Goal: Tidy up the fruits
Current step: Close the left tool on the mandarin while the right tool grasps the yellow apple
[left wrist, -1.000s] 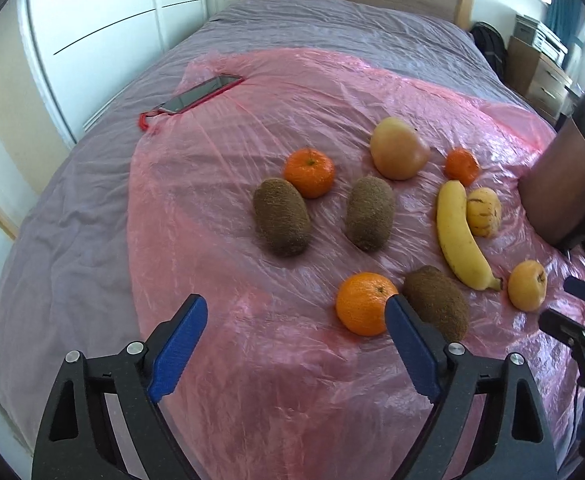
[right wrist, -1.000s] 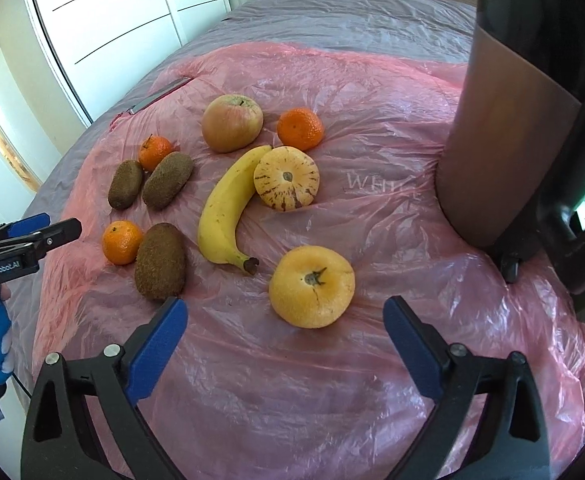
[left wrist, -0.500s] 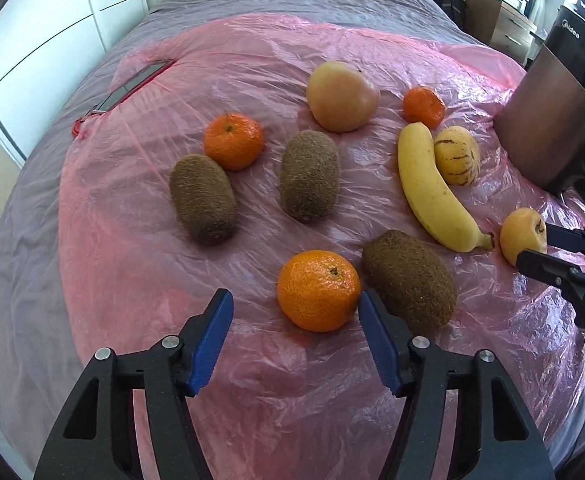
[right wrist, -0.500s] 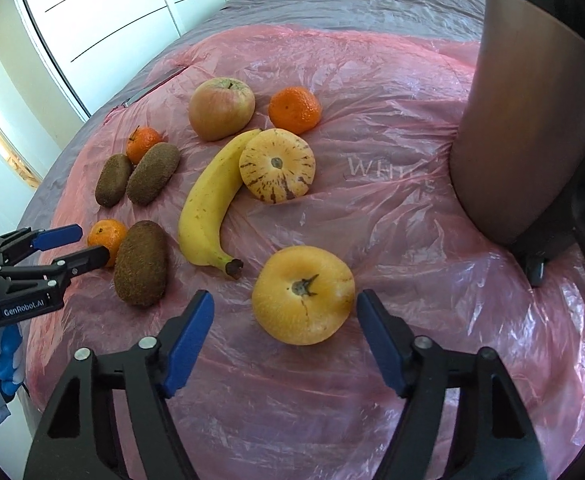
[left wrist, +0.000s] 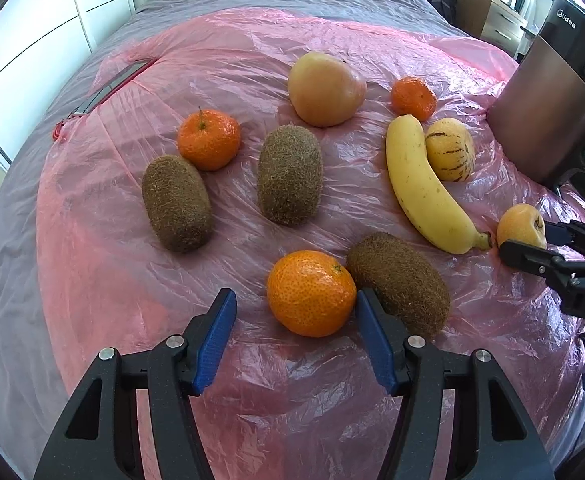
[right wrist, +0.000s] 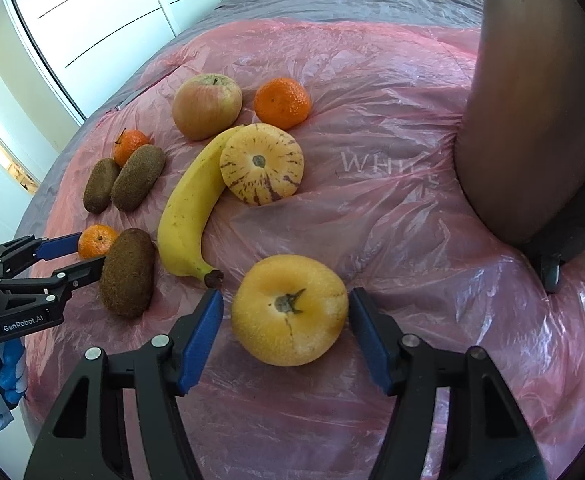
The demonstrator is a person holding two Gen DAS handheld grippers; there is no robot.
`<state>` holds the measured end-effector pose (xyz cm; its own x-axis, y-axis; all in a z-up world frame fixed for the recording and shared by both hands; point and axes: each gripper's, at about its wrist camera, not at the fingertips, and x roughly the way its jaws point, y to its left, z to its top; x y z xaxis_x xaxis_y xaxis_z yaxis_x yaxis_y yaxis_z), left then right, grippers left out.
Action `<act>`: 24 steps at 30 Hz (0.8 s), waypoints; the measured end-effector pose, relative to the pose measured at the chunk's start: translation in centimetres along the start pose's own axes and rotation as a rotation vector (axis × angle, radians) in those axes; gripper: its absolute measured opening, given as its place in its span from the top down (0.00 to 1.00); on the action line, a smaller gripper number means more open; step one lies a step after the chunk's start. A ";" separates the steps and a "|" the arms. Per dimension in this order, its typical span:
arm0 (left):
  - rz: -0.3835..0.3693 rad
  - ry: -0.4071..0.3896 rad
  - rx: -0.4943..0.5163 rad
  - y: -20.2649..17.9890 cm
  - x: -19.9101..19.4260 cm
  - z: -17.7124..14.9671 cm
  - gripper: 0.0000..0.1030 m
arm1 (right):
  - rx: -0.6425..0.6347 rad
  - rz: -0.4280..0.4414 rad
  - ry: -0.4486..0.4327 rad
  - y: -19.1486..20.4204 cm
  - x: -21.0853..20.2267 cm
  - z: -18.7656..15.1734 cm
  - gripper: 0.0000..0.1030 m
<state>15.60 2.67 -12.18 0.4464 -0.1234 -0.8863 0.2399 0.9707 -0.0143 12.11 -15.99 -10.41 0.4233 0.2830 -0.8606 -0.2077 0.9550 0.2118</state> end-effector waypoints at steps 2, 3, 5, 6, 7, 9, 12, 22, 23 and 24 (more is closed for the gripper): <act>-0.006 0.000 -0.002 0.1 0.1 0.1 0.45 | -0.014 -0.010 -0.001 0.2 0.1 -0.1 0.10; -0.005 0.001 0.000 0.1 0.1 0.1 0.45 | -0.016 -0.012 -0.003 0.3 0.1 -0.1 0.10; 0.003 0.006 0.011 -0.1 0.3 0.2 0.45 | -0.021 -0.019 -0.003 0.3 0.3 -0.1 0.16; 0.007 0.012 0.018 -0.2 0.5 0.3 0.45 | -0.024 -0.022 -0.001 0.3 0.4 -0.1 0.18; 0.010 0.019 0.020 -0.2 0.8 0.3 0.45 | -0.025 -0.022 0.000 0.3 0.4 -0.1 0.23; 0.009 0.041 0.022 -0.2 1.5 0.3 0.46 | -0.023 -0.020 0.000 0.1 0.4 -0.1 0.33; 0.030 0.040 0.038 -0.6 1.9 0.2 0.49 | -0.017 -0.008 -0.002 -0.2 0.4 -0.1 0.33; -0.047 0.017 -0.025 0.5 0.8 0.6 0.55 | -0.005 -0.001 -0.003 -0.3 0.3 -0.1 0.33; -0.049 0.017 -0.027 0.5 0.7 0.6 0.55 | -0.004 -0.001 -0.001 -0.3 0.3 -0.1 0.33; -0.049 0.017 -0.027 0.5 0.7 0.6 0.54 | -0.005 -0.002 -0.002 -0.3 0.3 -0.1 0.33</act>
<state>16.61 2.93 -12.54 0.4198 -0.1679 -0.8920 0.2378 0.9688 -0.0704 12.20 -16.21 -10.80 0.4251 0.2817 -0.8602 -0.2116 0.9549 0.2081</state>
